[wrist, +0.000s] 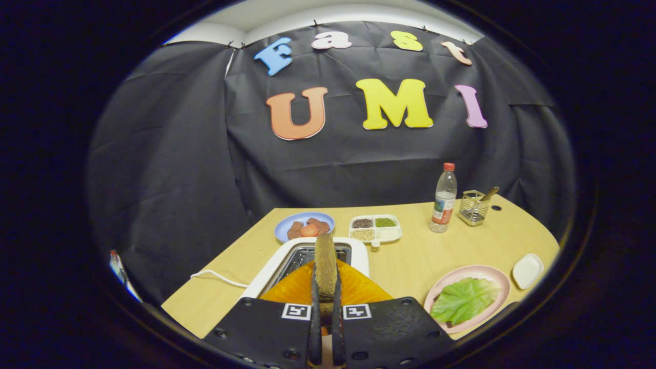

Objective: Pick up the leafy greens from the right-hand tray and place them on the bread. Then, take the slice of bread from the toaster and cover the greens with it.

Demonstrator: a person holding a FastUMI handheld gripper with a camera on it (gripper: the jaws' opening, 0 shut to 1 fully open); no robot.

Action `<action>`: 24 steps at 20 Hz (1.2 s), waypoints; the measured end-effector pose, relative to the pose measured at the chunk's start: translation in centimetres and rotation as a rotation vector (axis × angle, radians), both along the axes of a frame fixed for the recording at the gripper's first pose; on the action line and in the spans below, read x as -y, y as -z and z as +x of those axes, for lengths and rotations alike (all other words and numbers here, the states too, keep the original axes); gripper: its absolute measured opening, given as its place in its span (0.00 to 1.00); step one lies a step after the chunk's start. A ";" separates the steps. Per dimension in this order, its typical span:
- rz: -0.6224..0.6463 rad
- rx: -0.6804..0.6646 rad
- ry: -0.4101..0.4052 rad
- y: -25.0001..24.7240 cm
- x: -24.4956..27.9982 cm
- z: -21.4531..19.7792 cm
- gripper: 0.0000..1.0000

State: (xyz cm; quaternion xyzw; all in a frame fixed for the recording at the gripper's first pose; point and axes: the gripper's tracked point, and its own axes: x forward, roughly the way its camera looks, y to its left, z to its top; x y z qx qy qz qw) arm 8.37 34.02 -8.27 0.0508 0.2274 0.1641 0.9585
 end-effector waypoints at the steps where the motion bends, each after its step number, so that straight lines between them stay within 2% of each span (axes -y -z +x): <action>1: 0.015 0.027 -0.002 -0.9 0.3 -0.1 0.08; 8: 0.222 0.139 -0.011 -9.0 3.1 -1.7 0.08; 12: 0.229 0.208 0.005 -11.7 7.0 -2.6 0.08; 16: 0.173 0.198 0.065 -9.6 12.4 -2.2 0.08; 20: 0.161 0.127 0.123 -5.7 16.9 -1.3 0.08; 24: 0.132 0.065 0.130 -1.6 18.9 -0.7 0.08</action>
